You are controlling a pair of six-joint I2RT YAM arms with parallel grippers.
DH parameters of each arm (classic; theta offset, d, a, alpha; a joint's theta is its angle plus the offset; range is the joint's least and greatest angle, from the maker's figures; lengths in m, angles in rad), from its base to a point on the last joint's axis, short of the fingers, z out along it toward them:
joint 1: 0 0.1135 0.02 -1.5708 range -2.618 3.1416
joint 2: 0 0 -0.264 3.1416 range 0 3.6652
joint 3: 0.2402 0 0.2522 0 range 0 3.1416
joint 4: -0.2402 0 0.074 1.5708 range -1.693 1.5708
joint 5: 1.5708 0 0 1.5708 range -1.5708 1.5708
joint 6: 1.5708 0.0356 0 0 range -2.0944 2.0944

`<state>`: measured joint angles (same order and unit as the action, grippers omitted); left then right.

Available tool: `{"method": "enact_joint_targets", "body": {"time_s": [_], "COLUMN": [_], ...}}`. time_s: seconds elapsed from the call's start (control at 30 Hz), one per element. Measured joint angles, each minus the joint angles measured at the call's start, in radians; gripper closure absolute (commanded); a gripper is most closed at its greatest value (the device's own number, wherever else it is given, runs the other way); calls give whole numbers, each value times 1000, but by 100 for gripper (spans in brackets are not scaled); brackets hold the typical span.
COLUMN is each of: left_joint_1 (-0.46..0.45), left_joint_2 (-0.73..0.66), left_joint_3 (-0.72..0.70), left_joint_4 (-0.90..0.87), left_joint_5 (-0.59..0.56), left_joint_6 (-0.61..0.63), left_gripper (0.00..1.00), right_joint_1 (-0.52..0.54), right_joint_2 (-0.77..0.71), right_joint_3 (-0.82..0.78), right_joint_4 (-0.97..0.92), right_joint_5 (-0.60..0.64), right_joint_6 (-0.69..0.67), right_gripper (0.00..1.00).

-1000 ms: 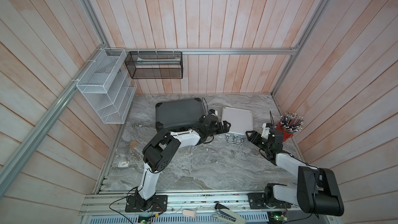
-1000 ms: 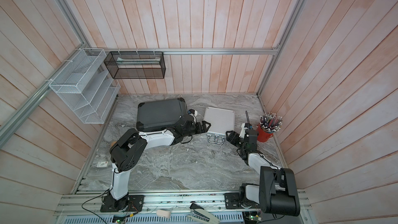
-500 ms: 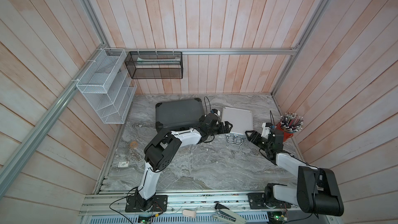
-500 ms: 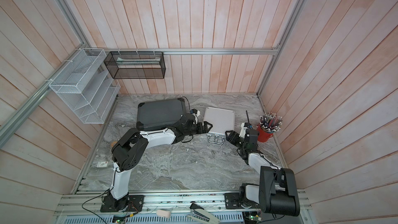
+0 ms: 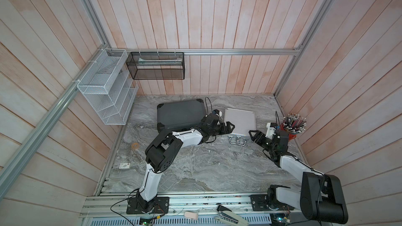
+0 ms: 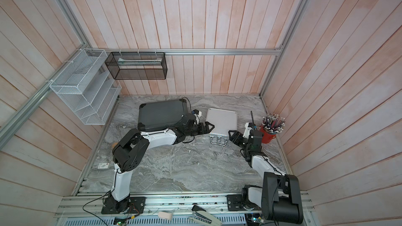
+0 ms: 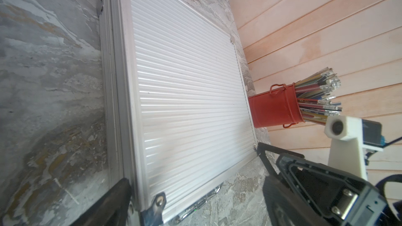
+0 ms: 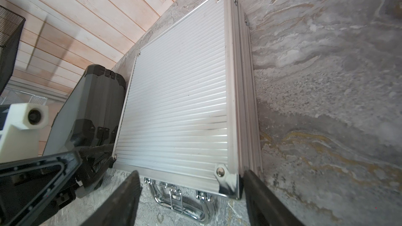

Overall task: Open the poker set cases
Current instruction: Open the case lid on the poker set case.

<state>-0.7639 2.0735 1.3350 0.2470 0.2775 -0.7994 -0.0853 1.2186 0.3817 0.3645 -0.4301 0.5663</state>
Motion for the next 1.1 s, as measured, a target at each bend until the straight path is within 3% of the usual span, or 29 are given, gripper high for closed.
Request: {"method": "enact_joint_targets", "body": {"time_s": [0.1,0.4,0.83,1.1], "left_joint_1": [0,3,4,3], "left_joint_2": [-1,-10,-11,-11], "left_joint_3": [0,-23,-35,-35], "left_joint_4": [8,26,27,2], "left_joint_5": [11,5,-27,-31], "left_joint_6": [-10,-17,-16,-9], "left_gripper": [4,3,2,1], "right_joint_1": [-3,-24,-26,-32], "right_joint_2": [0,7,45,55], "right_joint_3": [0,0,3,5], "right_joint_4": [-13,-29,-23,-18], "right_joint_5": [16,35,-36,-49], "right_joint_6": [1,-11,-24,-27], "right_gripper": [10,10,22,23]}}
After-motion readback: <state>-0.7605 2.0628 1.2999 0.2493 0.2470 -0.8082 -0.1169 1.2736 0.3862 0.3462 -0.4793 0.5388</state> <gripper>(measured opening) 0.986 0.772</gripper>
